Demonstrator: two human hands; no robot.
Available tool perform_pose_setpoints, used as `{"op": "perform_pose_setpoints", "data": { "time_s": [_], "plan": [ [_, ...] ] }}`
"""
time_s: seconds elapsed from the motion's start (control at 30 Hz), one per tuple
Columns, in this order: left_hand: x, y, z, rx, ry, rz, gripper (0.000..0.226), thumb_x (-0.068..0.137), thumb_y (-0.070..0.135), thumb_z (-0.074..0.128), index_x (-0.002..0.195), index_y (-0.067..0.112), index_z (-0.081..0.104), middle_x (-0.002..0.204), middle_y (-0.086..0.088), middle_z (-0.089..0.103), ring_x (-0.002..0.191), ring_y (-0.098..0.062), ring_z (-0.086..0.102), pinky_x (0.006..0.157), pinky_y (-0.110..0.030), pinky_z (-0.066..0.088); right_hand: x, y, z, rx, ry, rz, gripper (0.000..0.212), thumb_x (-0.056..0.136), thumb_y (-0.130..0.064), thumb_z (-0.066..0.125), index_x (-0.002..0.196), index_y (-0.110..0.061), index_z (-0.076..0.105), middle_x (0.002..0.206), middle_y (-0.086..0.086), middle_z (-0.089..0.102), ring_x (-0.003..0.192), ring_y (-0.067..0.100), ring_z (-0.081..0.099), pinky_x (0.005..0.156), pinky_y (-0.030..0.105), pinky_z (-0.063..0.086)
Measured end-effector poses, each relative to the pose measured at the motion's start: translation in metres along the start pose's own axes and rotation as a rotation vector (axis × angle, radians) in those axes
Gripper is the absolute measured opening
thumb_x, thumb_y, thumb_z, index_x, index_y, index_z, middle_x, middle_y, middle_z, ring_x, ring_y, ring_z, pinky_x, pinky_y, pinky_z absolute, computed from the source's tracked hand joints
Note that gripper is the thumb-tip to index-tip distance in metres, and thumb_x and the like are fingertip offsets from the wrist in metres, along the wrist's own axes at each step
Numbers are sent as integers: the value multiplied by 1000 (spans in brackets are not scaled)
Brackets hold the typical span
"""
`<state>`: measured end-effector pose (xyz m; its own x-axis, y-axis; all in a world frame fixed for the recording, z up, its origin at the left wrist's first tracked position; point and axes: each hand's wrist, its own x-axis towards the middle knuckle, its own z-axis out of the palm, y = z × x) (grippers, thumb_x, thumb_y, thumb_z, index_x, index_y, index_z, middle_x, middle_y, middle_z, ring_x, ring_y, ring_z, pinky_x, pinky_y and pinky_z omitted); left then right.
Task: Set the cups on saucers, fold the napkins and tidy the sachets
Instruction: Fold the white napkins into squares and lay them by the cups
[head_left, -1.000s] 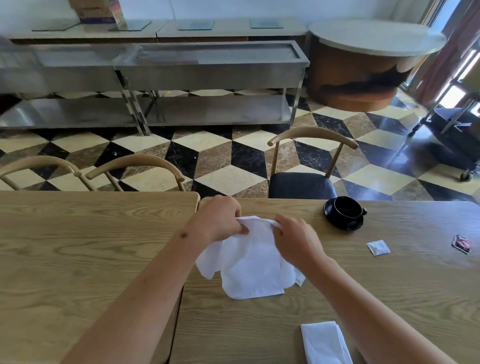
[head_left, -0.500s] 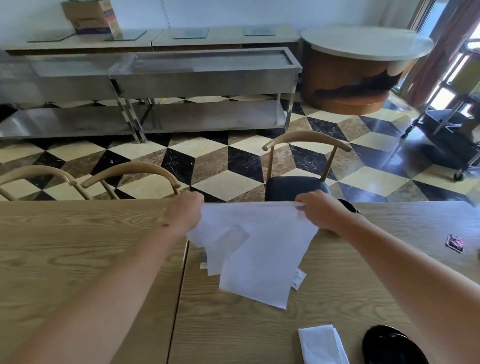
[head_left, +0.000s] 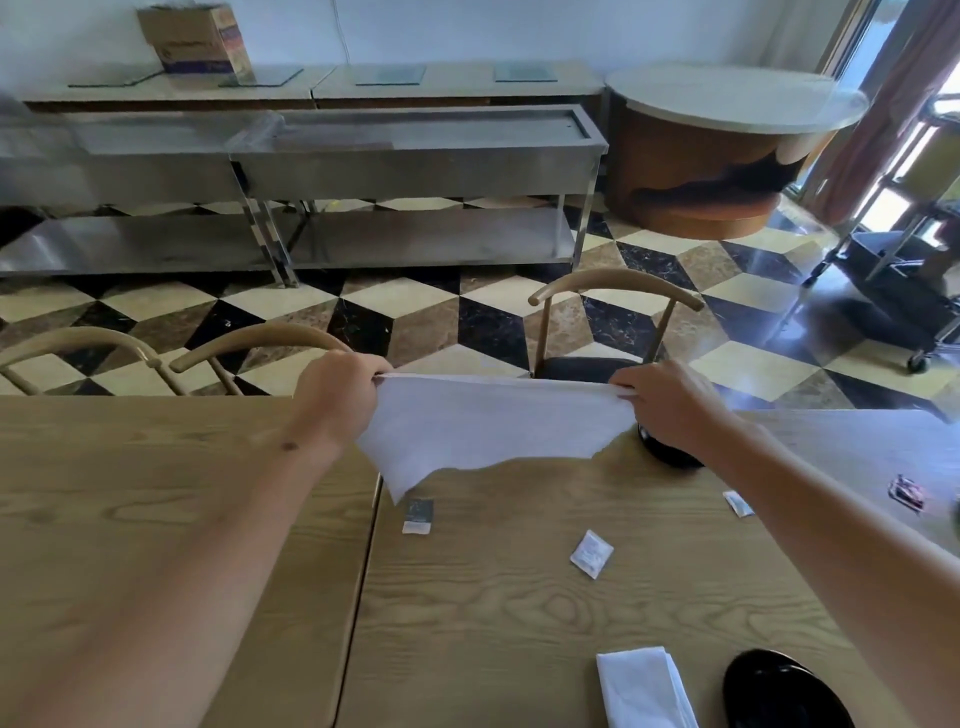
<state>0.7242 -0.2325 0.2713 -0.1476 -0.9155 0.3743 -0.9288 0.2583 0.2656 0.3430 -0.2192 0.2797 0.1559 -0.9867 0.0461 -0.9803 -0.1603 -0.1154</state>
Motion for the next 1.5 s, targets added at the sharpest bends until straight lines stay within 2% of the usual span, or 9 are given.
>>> {"op": "perform_pose_setpoints", "data": {
  "time_s": [0.13, 0.27, 0.4, 0.57, 0.63, 0.83, 1.13, 1.3, 1.5],
  "plan": [
    [-46, -13, 23, -33, -120, 25, 31, 78, -13, 60, 84, 9, 82, 68, -10, 73, 61, -30, 64, 54, -39, 50, -47, -2, 32, -13, -129, -7, 24, 80, 2, 58, 77, -22, 59, 58, -6, 46, 61, 22, 49, 48, 32, 33],
    [-44, -24, 24, -71, -141, -78, 31, 81, -13, 57, 84, 7, 81, 76, -13, 75, 73, -33, 67, 63, -45, 54, -44, 3, 34, -17, -144, 45, 25, 82, 2, 54, 79, -22, 59, 76, 4, 64, 79, 29, 61, 63, 40, 52],
    [-32, -27, 14, 55, -219, -127, 28, 90, -1, 59, 85, 16, 80, 81, -3, 75, 72, -23, 66, 63, -38, 55, -31, 2, 29, -109, -220, 40, 18, 94, -9, 55, 81, -21, 57, 79, 0, 60, 85, 27, 63, 69, 39, 52],
    [-47, -38, 15, 92, -891, -148, 26, 86, 11, 74, 69, 31, 72, 78, 12, 71, 76, -7, 66, 66, -27, 52, -36, 3, 44, 11, -744, 30, 30, 89, -26, 68, 63, -22, 55, 61, -10, 52, 62, 11, 48, 58, 28, 35],
    [-54, -44, 20, 99, -987, -151, 25, 84, 13, 75, 66, 30, 71, 77, 12, 72, 78, -7, 66, 63, -25, 48, -39, 1, 54, 49, -845, 52, 33, 87, -27, 71, 55, -31, 61, 48, -13, 50, 45, -2, 43, 47, 19, 30],
    [-19, -36, 15, 95, -414, -185, 27, 86, 3, 59, 73, 18, 76, 75, 2, 71, 72, -20, 68, 62, -34, 56, 0, -6, 50, 66, -243, 150, 19, 97, -25, 58, 96, -14, 75, 83, 0, 67, 80, 22, 59, 67, 33, 46],
    [56, -18, -26, -132, 61, -130, 25, 91, -1, 55, 93, 2, 80, 80, -14, 76, 73, -31, 69, 69, -37, 57, 52, -20, -23, 227, 283, 187, 23, 93, -16, 59, 71, -14, 64, 71, 12, 65, 72, 35, 60, 64, 43, 52],
    [47, -31, -33, -99, 129, -48, 17, 93, 5, 62, 94, 6, 80, 82, -11, 77, 76, -27, 70, 70, -37, 56, 37, -13, -32, 113, 289, 136, 19, 92, -11, 62, 83, -23, 74, 74, 8, 68, 72, 32, 61, 62, 40, 53],
    [-20, -62, 13, -110, -145, -46, 15, 88, -2, 66, 85, 7, 79, 77, -11, 74, 69, -28, 65, 59, -32, 46, -18, -9, 25, 8, -7, 36, 17, 93, -13, 63, 84, -19, 76, 73, 1, 68, 71, 27, 67, 61, 36, 54]
  ]
}}
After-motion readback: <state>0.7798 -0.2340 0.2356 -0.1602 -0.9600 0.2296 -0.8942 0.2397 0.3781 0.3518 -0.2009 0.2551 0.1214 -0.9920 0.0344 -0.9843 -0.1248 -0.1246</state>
